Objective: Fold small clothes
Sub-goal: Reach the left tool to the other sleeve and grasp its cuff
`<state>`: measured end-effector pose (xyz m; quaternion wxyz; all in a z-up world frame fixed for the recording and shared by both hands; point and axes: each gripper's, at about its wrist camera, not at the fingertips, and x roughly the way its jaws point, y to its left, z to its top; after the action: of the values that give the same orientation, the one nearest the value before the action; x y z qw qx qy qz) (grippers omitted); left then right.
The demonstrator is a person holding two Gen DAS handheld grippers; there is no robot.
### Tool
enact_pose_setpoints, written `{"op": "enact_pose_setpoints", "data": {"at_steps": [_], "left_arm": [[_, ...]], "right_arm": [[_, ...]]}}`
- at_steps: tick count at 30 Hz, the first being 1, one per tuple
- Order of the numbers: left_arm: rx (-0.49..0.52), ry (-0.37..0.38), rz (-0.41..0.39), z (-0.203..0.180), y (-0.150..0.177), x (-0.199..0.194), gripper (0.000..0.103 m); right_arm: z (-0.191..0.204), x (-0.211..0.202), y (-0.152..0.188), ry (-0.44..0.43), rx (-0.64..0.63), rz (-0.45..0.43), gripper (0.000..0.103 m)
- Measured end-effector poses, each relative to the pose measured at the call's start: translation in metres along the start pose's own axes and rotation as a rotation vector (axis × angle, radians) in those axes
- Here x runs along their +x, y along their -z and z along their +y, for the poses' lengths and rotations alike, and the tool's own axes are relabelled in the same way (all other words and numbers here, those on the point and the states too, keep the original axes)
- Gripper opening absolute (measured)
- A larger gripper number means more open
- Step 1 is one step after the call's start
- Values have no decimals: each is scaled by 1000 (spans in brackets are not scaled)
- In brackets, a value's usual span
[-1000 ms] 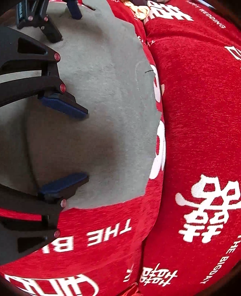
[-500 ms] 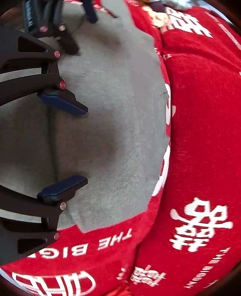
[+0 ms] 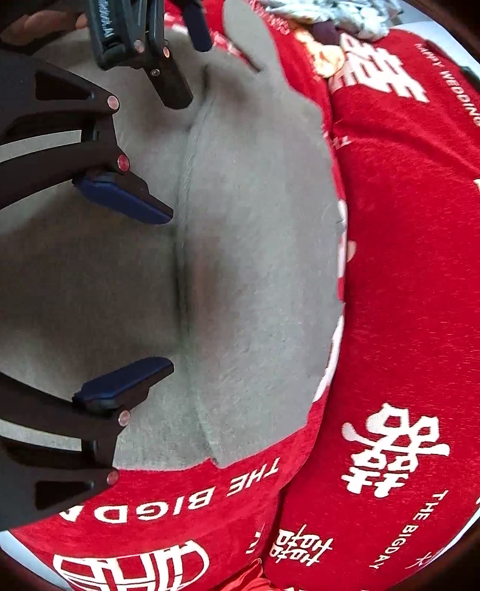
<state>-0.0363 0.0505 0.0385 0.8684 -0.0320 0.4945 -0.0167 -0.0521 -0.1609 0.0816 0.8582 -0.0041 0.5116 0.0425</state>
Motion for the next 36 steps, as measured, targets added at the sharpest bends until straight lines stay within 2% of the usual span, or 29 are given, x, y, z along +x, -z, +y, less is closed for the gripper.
{"op": "enact_pose_setpoints", "data": {"at_steps": [3,10,12,16,25,29,36], "left_arm": [[-100,-54,-18,45,-2,-4,103],[-483,-193,-8,197,6,2,103],[-563,-231,-12,235,11,1,103],[-642,-272,-27,284,18,-1,103],[-750,-338,-46,361,18,7,103],[-785,-343,-76,383,13,10,103],[-769,-442,-64,400,-17,30,103]], "right_arm": [[14,-5,-5,-20,-14,-14,78],[55,-4,-10,-56,-89,-13,78],[65,-3,-10,-66,-106,-8,78],[87,0,-14,-84,-142,0,78],[135,5,-24,-113,-228,8,78],[154,6,-27,-123,-260,9,78],[173,18,-35,-131,-281,25,78]]}}
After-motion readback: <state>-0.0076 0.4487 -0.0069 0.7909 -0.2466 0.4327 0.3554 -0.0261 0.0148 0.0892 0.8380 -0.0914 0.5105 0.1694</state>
